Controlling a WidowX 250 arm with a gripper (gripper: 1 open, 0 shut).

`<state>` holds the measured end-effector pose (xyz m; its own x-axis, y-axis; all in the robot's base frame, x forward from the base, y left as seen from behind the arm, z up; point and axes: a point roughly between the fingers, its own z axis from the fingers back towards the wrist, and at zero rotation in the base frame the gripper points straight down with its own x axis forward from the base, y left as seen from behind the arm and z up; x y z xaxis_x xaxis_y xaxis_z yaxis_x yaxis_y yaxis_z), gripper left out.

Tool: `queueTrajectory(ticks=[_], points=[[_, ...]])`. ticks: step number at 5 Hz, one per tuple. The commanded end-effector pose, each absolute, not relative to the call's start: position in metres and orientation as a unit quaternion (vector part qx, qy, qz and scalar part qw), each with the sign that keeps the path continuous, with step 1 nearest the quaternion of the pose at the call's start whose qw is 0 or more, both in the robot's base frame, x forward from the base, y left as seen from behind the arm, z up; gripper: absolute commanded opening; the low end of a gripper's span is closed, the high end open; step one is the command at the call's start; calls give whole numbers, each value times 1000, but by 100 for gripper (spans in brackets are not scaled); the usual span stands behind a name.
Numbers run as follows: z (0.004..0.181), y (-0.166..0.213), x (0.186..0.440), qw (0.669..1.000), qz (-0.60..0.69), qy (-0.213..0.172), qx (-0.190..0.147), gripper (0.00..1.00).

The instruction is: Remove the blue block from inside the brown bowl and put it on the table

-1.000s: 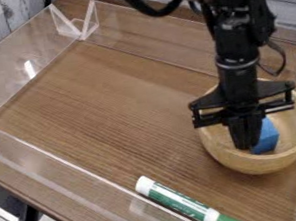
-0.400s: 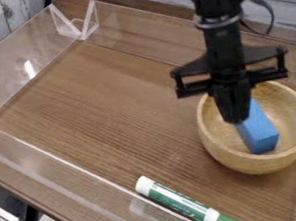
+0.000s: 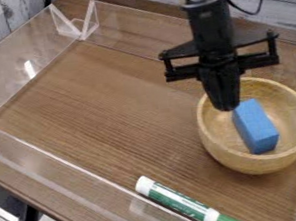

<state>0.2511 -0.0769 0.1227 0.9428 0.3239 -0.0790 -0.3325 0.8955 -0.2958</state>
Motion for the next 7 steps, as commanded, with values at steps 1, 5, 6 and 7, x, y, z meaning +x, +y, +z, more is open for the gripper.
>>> queueTrajectory(ticks=[1,5,6,7], points=[[140,-76,258,973,155,-24,-168,100],[115,-92,267,974,140,-30,-176,100],[110,-96,271,974,140,-29,-175,100],[104,-101,277,974,138,-30,-174,100]])
